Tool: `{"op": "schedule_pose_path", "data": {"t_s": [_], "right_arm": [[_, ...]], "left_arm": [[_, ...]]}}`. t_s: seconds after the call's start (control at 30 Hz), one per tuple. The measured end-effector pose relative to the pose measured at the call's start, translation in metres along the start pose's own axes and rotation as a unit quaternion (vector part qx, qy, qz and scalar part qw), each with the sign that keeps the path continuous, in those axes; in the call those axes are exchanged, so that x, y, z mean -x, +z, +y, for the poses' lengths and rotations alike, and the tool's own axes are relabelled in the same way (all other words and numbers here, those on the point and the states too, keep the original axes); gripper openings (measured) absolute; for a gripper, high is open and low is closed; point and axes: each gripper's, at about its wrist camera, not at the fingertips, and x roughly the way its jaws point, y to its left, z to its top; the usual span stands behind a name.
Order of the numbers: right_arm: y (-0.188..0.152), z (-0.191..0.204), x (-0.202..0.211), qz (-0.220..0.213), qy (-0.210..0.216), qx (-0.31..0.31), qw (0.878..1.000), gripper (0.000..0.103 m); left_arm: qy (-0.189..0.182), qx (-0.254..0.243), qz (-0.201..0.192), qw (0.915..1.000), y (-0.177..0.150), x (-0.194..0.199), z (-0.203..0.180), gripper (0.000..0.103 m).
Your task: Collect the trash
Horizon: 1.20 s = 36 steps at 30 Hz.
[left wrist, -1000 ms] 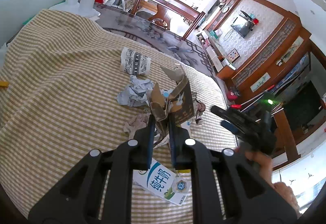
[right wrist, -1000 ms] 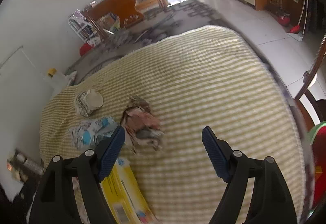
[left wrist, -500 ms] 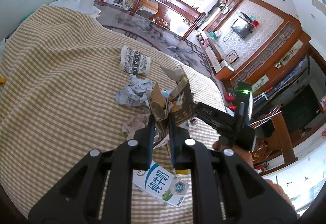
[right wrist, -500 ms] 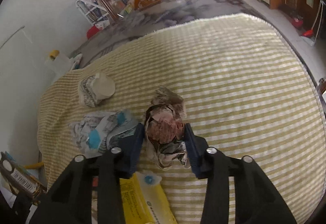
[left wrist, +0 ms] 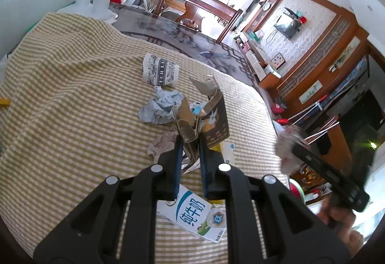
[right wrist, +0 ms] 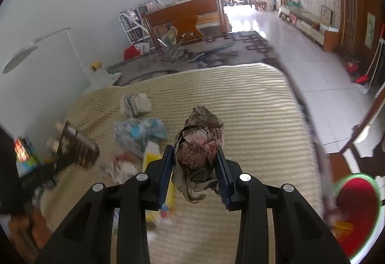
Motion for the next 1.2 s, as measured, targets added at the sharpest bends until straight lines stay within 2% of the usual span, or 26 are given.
{"op": "schedule_pose_path", "data": {"t_s": [0.2,0.33,0.4,0.53,0.77,0.9,0.97,1.0,1.07,1.17,1.2], "right_arm": [[-0.039,-0.032,0.042,-0.020,-0.052,0.016,0.998,0.033],[-0.065,-0.067,0.048,-0.032,-0.102,-0.023,0.994,0.034],[-0.066,-0.089,0.055,-0.036,-0.079,-0.075,0.993,0.034],[-0.068,-0.109,0.074,-0.064,-0.124,-0.084,0.987,0.034],[-0.073,-0.145,0.090,-0.074,-0.131,-0.149,0.977,0.034],[-0.078,-0.163,0.098,-0.076,-0.130,-0.180,0.972,0.034],[-0.082,-0.169,0.102,-0.079,-0.124,-0.192,0.970,0.034],[-0.083,-0.171,0.103,-0.078,-0.123,-0.195,0.970,0.034],[-0.084,-0.173,0.102,-0.073,-0.117,-0.200,0.970,0.035],[-0.083,-0.173,0.098,-0.064,-0.106,-0.201,0.972,0.035],[-0.083,-0.171,0.098,-0.064,-0.104,-0.200,0.972,0.035]], "left_arm": [[0.001,-0.038,0.006,0.9992,-0.005,-0.005,-0.014,0.013],[0.002,-0.099,0.011,0.9950,-0.013,-0.009,-0.039,0.013],[-0.003,-0.117,0.012,0.9931,-0.017,-0.009,-0.046,0.013],[-0.009,-0.140,0.009,0.9901,-0.026,-0.011,-0.064,0.013],[-0.058,-0.169,0.013,0.9838,-0.053,-0.021,-0.113,0.010],[-0.045,-0.190,0.029,0.9803,-0.058,-0.029,-0.125,0.010],[-0.020,-0.191,0.045,0.9803,-0.056,-0.033,-0.114,0.017],[-0.007,-0.188,0.046,0.9811,-0.054,-0.034,-0.107,0.030],[0.023,-0.163,0.043,0.9855,-0.051,-0.035,-0.087,0.041],[0.026,-0.119,0.063,0.9905,-0.044,-0.045,-0.066,0.044],[0.032,-0.119,0.066,0.9903,-0.044,-0.049,-0.065,0.050]]}}
